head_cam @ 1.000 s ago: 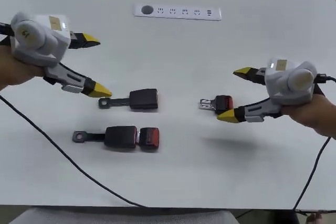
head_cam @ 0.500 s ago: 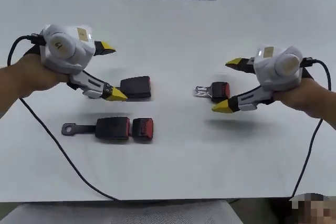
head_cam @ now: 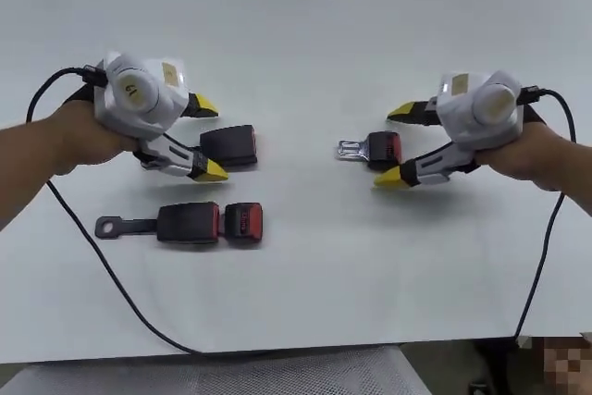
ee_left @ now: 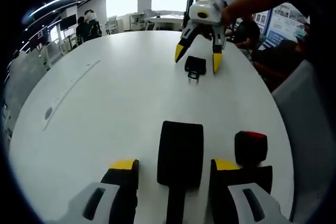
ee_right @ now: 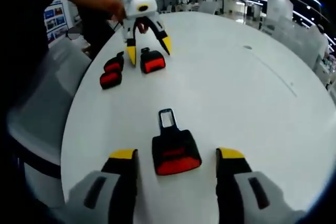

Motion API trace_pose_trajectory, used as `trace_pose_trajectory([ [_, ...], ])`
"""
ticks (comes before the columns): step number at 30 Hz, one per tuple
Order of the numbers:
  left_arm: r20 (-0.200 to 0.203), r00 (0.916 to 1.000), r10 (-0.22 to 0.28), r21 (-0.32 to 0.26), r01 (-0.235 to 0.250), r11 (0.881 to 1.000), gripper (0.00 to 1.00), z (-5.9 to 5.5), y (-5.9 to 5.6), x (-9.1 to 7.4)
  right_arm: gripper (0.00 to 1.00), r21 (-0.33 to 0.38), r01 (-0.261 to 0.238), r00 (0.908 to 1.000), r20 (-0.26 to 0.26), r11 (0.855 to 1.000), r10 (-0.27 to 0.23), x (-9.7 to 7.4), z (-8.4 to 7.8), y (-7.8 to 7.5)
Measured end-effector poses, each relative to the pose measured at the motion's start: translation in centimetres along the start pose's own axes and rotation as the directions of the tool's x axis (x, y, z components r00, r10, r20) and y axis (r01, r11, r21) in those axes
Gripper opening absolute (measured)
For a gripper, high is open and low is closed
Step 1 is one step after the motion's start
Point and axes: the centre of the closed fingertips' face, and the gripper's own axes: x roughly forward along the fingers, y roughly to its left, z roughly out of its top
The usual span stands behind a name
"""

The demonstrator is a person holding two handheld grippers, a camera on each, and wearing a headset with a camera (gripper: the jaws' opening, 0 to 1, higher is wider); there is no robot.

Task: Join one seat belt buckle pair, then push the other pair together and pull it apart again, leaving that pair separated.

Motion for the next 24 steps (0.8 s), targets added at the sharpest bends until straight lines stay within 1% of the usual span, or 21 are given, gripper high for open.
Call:
trace_pose_trajectory([
  [1,-0.004,1.0,-0.002,0.0,0.002,1.0,0.56,-0.11,-0.02,0.04,0.62,-0.005,-0.002,1.0,-0.006,1.0,0.002,0.04,-0.14,0.01],
  [2,-0.016,0.9999,-0.006,0.007,0.006,1.0,0.54,-0.32,-0.11,0.11,0.62,-0.03,0.0,1.0,-0.001,1.0,0.0,0.07,-0.16,-0.07],
  [3,-0.021,0.9998,0.005,0.032,-0.004,0.999,0.53,-0.42,0.04,0.03,0.6,-0.022,0.002,1.0,-0.01,1.0,-0.002,0.0,-0.34,-0.09],
  [4,-0.034,0.9994,0.012,0.038,-0.011,0.999,0.51,-0.59,0.19,-0.06,0.59,-0.028,0.003,1.0,-0.007,1.0,-0.003,-0.03,-0.3,-0.29],
  [6,-0.031,0.9995,0.007,0.03,-0.006,1.0,0.46,-0.48,0.14,-0.15,0.57,-0.024,0.001,1.0,0.0,1.0,-0.001,-0.06,-0.31,-0.48],
  [7,-0.032,0.9995,-0.007,0.024,0.007,1.0,0.43,-0.46,-0.08,-0.22,0.56,-0.031,-0.001,1.0,0.003,1.0,0.001,-0.09,-0.3,-0.49],
  [8,-0.033,0.9993,-0.015,0.035,0.016,0.999,0.4,-0.47,-0.2,-0.2,0.53,-0.041,-0.001,1.0,0.001,0.999,0.001,-0.12,-0.35,-0.51],
  [9,-0.038,0.9991,-0.015,0.068,0.018,0.998,0.4,-0.53,-0.32,-0.16,0.49,-0.058,0.001,0.9999,-0.016,0.998,-0.002,-0.27,-0.65,-0.47],
  [11,-0.039,0.9991,-0.014,0.086,0.017,0.996,0.39,-0.54,-0.38,-0.18,0.45,-0.061,0.003,0.9997,-0.022,0.998,-0.004,-0.31,-0.69,-0.5],
  [12,-0.041,0.9991,-0.016,0.097,0.02,0.995,0.38,-0.53,-0.37,-0.16,0.43,-0.074,-0.003,0.9999,-0.011,0.997,0.002,-0.21,-0.48,-0.46],
  [13,-0.043,0.999,-0.016,0.111,0.021,0.994,0.37,-0.53,-0.37,-0.16,0.41,-0.11,-0.003,0.9999,-0.012,0.994,0.002,-0.2,-0.55,-0.49],
  [14,-0.044,0.9986,-0.029,0.11,0.034,0.993,0.35,-0.53,-0.54,-0.17,0.39,-0.122,-0.007,0.9999,-0.014,0.992,0.006,-0.19,-0.66,-0.37],
  [15,-0.042,0.9985,-0.034,0.118,0.039,0.992,0.33,-0.45,-0.63,-0.12,0.37,-0.112,-0.014,0.9999,-0.003,0.994,0.014,-0.23,-0.56,-0.2],
  [17,-0.047,0.9983,-0.034,0.124,0.04,0.991,0.33,-0.41,-0.6,-0.14,0.36,-0.136,-0.013,0.9999,0.001,0.991,0.013,-0.28,-0.63,-0.25],
  [18,-0.052,0.9979,-0.037,0.134,0.044,0.99,0.33,-0.42,-0.51,-0.14,0.36,-0.133,-0.014,0.9999,0.004,0.991,0.014,-0.33,-0.7,-0.26],
  [20,-0.058,0.9975,-0.04,0.141,0.048,0.989,0.33,-0.43,-0.47,-0.13,0.36,-0.123,-0.014,0.9995,0.025,0.992,0.017,-0.4,-0.71,-0.25],
  [24,-0.063,0.9967,-0.05,0.146,0.059,0.987,0.33,-0.51,-0.42,-0.18,0.36,-0.083,0.0,0.997,0.078,0.997,0.006,-0.46,-0.63,-0.24],
])
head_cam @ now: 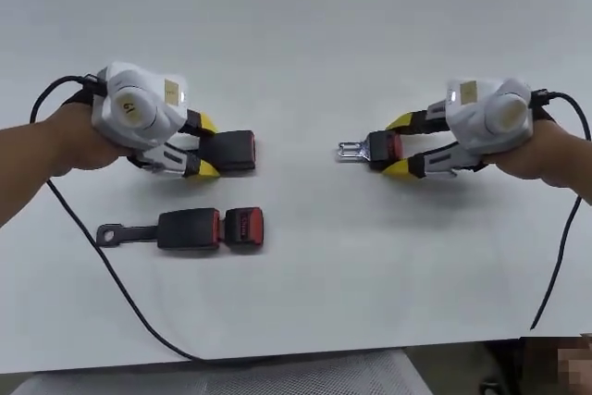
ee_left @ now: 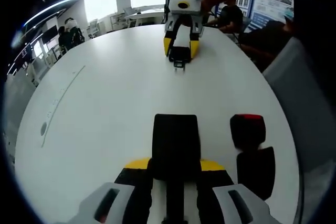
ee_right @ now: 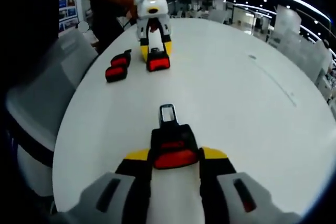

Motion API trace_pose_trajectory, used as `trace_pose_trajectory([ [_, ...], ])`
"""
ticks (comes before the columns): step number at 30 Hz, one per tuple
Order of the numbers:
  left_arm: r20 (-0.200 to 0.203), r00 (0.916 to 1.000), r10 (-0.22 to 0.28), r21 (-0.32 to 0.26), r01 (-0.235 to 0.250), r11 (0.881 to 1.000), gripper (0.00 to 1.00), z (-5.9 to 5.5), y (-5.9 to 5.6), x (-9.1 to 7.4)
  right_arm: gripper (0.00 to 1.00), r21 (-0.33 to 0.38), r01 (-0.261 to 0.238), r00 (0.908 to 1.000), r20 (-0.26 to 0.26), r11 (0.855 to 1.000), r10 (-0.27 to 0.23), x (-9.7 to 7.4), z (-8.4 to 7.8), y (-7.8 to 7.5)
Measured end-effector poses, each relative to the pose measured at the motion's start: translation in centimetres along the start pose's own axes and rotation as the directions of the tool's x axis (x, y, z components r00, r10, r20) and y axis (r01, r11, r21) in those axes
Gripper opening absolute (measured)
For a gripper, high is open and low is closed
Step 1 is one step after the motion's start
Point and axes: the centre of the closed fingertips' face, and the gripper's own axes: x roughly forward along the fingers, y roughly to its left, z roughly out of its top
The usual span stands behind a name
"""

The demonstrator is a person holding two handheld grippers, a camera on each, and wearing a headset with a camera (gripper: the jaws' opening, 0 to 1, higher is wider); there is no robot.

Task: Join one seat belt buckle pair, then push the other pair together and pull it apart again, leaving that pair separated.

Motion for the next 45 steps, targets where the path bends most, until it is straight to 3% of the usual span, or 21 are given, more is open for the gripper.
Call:
trace_pose_trajectory([
  [20,-0.021,0.9996,-0.017,-0.04,0.016,0.999,0.33,-0.4,0.2,-0.1,0.35,0.063,0.024,0.9955,0.09,0.998,-0.029,1.1,1.4,-0.1],
  [28,-0.02,0.9997,-0.011,-0.046,0.01,0.999,0.33,-0.6,0.3,0.0,0.35,0.065,0.019,0.9932,0.113,0.998,-0.026,2.6,3.0,0.0],
  [45,-0.033,0.9994,-0.008,-0.047,0.006,0.999,0.33,-0.5,0.1,0.0,0.35,0.058,0.013,0.9896,0.142,0.998,-0.022,6.8,7.1,2.1],
])
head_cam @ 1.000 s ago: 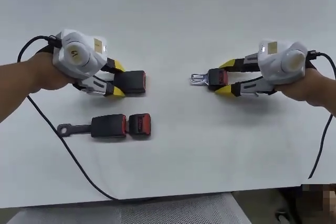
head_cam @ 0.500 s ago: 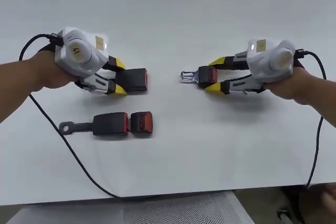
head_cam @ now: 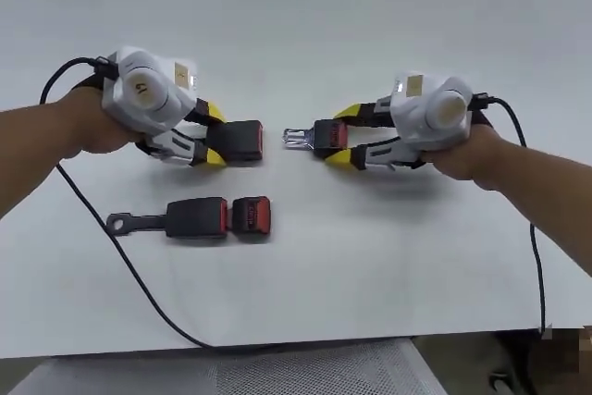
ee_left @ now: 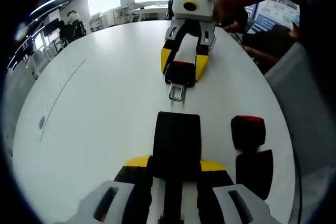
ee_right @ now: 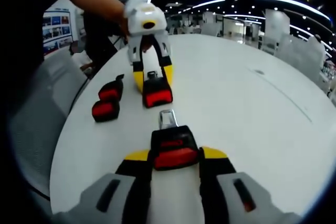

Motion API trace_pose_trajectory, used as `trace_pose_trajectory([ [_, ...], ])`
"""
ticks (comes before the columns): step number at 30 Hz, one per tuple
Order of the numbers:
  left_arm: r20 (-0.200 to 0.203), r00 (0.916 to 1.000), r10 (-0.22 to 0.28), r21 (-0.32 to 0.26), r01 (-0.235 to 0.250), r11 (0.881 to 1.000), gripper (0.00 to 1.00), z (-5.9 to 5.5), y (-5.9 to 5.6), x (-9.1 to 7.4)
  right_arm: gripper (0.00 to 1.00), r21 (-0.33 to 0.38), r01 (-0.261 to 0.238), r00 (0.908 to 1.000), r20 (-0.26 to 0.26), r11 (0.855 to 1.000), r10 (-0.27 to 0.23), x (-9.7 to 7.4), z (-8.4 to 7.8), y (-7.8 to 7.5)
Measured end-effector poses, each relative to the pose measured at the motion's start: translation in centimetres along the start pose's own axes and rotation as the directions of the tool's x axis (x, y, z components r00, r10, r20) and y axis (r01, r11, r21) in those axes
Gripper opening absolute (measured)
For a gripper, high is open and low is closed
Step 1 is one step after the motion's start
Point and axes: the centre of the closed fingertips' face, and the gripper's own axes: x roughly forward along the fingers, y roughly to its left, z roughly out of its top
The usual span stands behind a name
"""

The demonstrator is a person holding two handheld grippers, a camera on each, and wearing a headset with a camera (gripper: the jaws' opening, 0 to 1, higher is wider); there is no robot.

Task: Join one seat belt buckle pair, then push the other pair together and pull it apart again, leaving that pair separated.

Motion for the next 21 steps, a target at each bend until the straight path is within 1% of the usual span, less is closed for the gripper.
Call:
trace_pose_trajectory([
  [3,-0.001,1.0,0.001,-0.001,-0.001,1.0,0.33,0.0,0.0,0.0,0.35,-0.013,-0.009,0.9999,-0.005,1.0,0.009,0.7,0.4,0.5],
  [10,-0.009,1.0,0.001,0.003,-0.001,1.0,0.33,0.1,-0.1,0.0,0.35,-0.03,-0.021,0.9997,-0.016,0.999,0.021,1.8,1.2,1.1],
  [11,-0.009,1.0,0.002,0.004,-0.002,1.0,0.33,0.1,-0.1,0.0,0.35,-0.03,-0.025,0.9995,-0.021,0.999,0.024,1.9,1.3,1.3],
  [12,-0.011,0.9999,0.002,0.008,-0.002,1.0,0.33,0.1,-0.2,0.0,0.35,-0.044,-0.029,0.9989,-0.039,0.999,0.028,1.9,1.2,1.2],
  [13,-0.012,0.9999,0.003,0.012,-0.003,1.0,0.33,0.1,-0.2,0.0,0.35,-0.039,-0.031,0.9989,-0.038,0.999,0.029,2.0,1.3,1.2],
  [17,-0.017,0.9999,0.001,0.018,-0.001,1.0,0.33,0.1,-0.2,0.1,0.35,-0.053,-0.044,0.997,-0.066,0.998,0.041,2.3,1.6,1.4],
  [19,-0.018,0.9998,0.001,0.019,-0.001,1.0,0.33,0.1,-0.2,0.1,0.35,-0.053,-0.047,0.9968,-0.067,0.997,0.044,2.8,1.9,1.4],
  [20,-0.02,0.9998,0.0,0.025,0.0,1.0,0.33,0.1,-0.2,0.1,0.35,-0.072,-0.047,0.9961,-0.078,0.996,0.042,2.7,1.8,1.4],
  [21,-0.018,0.9998,0.001,0.023,-0.001,1.0,0.33,0.1,-0.2,0.1,0.35,-0.066,-0.052,0.9957,-0.08,0.996,0.047,2.7,1.8,1.3],
])
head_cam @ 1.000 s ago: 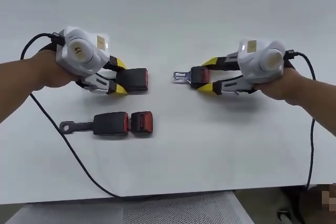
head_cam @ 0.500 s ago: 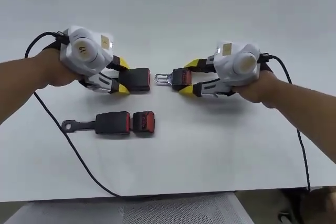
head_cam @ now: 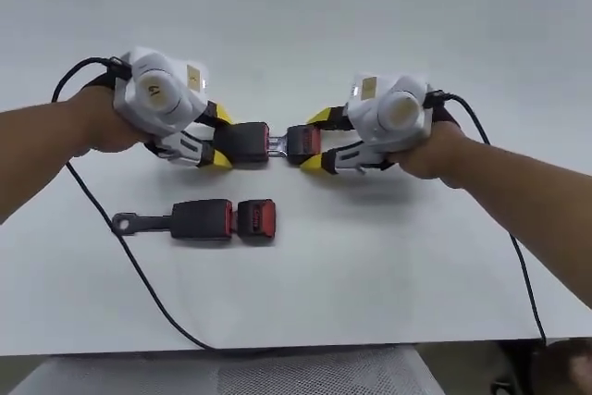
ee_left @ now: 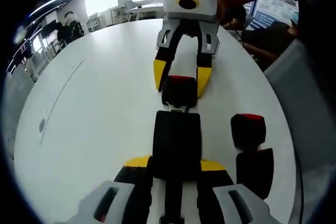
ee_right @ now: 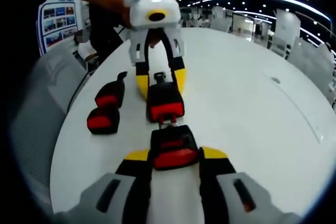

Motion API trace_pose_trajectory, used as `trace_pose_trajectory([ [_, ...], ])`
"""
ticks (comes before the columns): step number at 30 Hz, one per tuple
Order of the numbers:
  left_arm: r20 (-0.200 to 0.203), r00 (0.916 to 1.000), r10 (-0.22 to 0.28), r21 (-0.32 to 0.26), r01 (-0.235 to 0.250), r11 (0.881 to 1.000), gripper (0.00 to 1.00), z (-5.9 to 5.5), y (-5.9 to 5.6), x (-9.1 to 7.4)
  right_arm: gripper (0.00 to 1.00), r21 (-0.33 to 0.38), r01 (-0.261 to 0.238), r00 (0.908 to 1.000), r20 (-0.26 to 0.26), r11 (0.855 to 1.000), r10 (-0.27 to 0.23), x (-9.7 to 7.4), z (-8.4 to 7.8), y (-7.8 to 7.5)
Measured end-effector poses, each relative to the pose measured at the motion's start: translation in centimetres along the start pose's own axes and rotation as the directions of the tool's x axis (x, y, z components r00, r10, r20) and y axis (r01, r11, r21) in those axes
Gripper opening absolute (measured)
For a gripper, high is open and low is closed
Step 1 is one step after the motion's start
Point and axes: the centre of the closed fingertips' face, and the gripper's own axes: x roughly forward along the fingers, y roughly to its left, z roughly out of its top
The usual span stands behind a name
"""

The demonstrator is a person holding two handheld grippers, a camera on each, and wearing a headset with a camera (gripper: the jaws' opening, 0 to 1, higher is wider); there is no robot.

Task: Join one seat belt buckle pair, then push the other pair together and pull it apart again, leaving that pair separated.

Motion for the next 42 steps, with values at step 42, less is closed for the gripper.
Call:
trace_pose_trajectory([
  [42,-0.008,0.9999,-0.015,0.062,0.015,0.998,0.32,0.2,0.2,0.1,0.35,0.081,0.054,0.9972,-0.056,0.995,-0.05,1.8,1.4,-0.9],
])
